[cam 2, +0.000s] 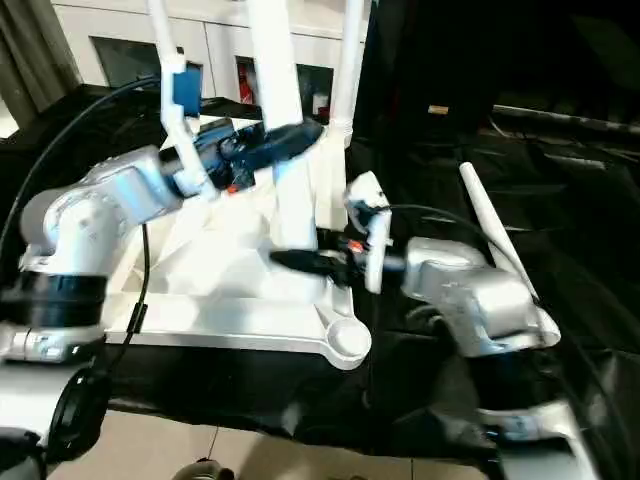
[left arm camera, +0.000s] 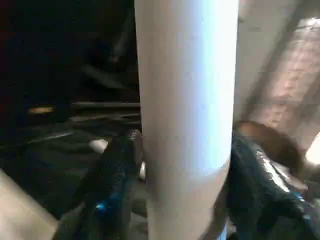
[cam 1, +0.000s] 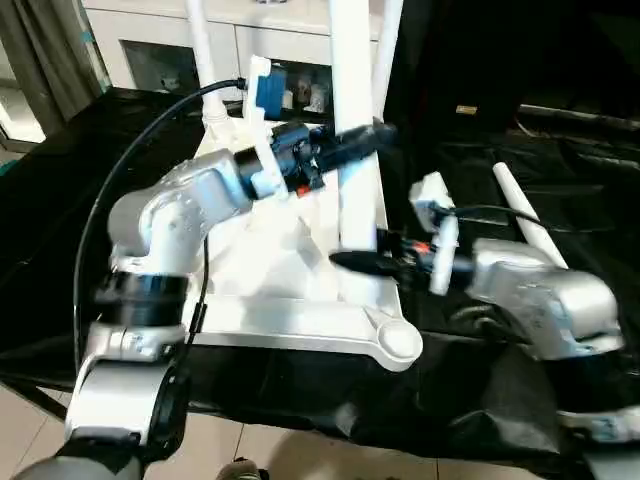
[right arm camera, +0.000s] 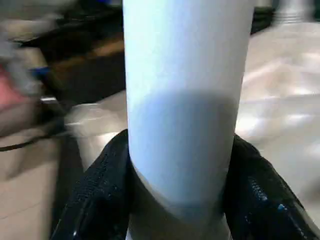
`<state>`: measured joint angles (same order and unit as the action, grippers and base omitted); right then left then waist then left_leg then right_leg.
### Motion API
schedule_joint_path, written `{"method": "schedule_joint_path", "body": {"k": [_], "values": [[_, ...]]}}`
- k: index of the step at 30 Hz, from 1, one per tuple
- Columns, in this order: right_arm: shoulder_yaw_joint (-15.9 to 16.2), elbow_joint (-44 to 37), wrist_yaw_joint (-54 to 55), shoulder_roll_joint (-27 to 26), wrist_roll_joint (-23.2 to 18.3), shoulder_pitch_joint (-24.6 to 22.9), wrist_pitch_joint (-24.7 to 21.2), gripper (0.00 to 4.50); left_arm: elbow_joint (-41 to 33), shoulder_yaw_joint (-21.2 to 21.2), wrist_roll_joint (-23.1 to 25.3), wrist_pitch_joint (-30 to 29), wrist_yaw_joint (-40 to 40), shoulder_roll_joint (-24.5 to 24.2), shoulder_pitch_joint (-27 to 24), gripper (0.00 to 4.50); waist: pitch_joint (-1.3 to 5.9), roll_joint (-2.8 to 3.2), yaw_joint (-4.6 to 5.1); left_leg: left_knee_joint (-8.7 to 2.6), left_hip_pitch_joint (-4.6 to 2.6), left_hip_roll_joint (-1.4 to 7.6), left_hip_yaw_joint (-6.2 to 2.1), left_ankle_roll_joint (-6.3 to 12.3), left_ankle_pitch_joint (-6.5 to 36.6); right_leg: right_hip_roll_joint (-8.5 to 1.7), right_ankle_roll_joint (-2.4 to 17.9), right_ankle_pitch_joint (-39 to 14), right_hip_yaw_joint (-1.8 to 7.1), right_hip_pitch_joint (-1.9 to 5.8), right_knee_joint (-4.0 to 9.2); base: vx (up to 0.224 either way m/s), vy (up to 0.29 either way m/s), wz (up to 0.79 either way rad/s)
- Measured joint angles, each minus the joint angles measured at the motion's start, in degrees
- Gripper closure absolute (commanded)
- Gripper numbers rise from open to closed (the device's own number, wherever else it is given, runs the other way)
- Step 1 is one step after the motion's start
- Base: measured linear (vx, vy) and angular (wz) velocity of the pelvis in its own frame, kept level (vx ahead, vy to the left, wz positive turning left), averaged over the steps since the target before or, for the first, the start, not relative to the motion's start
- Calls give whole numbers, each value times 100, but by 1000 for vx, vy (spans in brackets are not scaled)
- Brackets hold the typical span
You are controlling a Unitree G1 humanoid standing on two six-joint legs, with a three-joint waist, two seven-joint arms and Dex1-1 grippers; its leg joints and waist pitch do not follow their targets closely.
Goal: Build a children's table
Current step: Pick table leg
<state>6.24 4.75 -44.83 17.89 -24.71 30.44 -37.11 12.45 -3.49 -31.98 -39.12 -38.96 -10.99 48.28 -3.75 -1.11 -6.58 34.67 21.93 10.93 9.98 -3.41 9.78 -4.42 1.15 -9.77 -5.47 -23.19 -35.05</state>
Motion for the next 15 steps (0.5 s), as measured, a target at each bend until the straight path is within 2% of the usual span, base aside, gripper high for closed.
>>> {"method": "schedule_joint_path", "body": {"k": [2,6,7,9,13,15], "values": [[5,130,481,-206,293,80,188,254,68,155,346,182,320,49,-20,158,0,0,11,-2,4,0,-1,-6,-3,0,0,1,0,-5,-1,0,0,0],[-3,211,1235,-703,514,101,304,254,139,353,708,389,996,413,-335,156,1,0,13,-14,4,0,-1,-6,-3,0,-1,-1,-1,-7,3,0,0,0],[6,211,1326,-770,523,101,323,254,199,371,718,378,1113,497,-403,156,1,-1,12,-14,8,0,-1,-6,-3,1,-1,-1,-2,-10,3,0,0,0],[11,232,1544,-851,610,103,371,254,256,331,718,368,1376,654,-453,190,0,-1,1,-14,9,-1,-1,-6,-3,0,-1,0,-2,-10,3,0,0,0],[-10,311,1786,-998,739,172,534,254,256,107,688,404,1669,882,-437,196,1,-1,12,-13,4,0,-1,-9,-5,1,0,1,-1,-8,2,0,0,0],[-11,320,1855,-1024,765,178,583,254,277,96,696,414,1759,887,-402,233,0,-1,11,-13,2,0,-1,-10,-6,1,0,1,-2,-8,0,0,0,0]]}}
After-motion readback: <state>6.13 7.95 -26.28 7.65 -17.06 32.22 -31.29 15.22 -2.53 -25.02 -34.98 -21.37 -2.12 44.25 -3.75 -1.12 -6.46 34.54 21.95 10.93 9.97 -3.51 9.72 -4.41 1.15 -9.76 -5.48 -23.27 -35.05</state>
